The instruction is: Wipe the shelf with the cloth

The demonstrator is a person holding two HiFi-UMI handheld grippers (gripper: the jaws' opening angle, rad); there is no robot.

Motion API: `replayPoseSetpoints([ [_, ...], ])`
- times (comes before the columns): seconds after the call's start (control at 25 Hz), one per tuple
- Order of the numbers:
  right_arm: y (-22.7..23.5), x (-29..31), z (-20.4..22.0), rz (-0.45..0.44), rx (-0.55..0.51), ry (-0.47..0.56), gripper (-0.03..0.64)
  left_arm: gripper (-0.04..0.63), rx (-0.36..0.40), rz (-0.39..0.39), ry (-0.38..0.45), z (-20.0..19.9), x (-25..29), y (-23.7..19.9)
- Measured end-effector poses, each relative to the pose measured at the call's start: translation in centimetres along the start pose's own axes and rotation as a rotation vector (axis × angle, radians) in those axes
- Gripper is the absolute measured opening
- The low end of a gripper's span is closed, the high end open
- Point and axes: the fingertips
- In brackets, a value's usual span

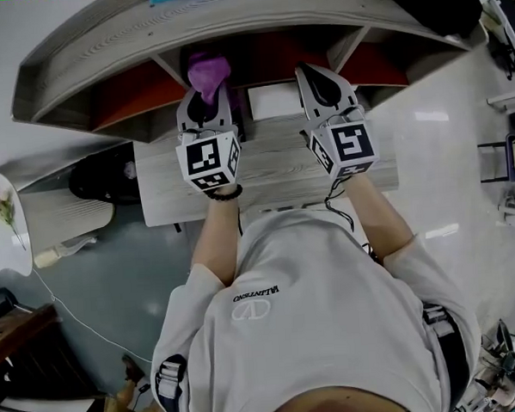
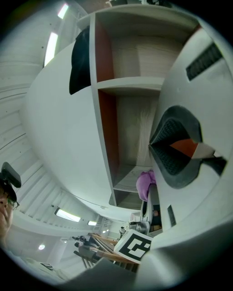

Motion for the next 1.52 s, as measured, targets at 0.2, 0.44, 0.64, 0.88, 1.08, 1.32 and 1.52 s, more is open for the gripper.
replayPoseSetpoints([
  [0.2, 0.5, 0.9, 0.4, -0.002, 0.010, -0.003, -0.002, 0.091, 0.006, -0.027, -0.022, 0.5, 1.0, -0.5],
  [0.44, 1.2, 1.5, 0.9, 0.001, 0.021, -0.011, -0.002, 0.091, -0.004, -0.045, -0.043, 1.4, 2.1, -1.2],
  [0.64, 1.6, 1.9, 1.0, -0.002, 0.026, -0.015, -0.002, 0.091, 0.004, -0.044, -0.063, 1.9, 3.0, -1.0],
  [0.88, 2.3, 2.4, 2.0, 0.006, 0.036, -0.031, -0.003, 0.091, 0.005, -0.047, -0.105, 3.4, 3.6, -0.7],
  [1.08, 2.4, 2.6, 2.6, 0.004, 0.045, -0.041, -0.002, 0.091, 0.011, -0.056, -0.123, 4.2, 4.0, -0.8],
  [1.32, 2.3, 2.5, 2.5, -0.008, 0.043, -0.037, -0.003, 0.091, 0.028, -0.077, -0.129, 4.6, 4.3, -0.8],
  [1.52, 2.4, 2.7, 2.9, -0.018, 0.049, -0.045, -0.002, 0.091, 0.039, -0.090, -0.136, 4.7, 4.5, -0.7],
])
Point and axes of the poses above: the fingertips, and each gripper's own axes: x forward along the fingers, y to its right, z out of its underside, and after that the axes turned 2 degrees about -z, right-handed
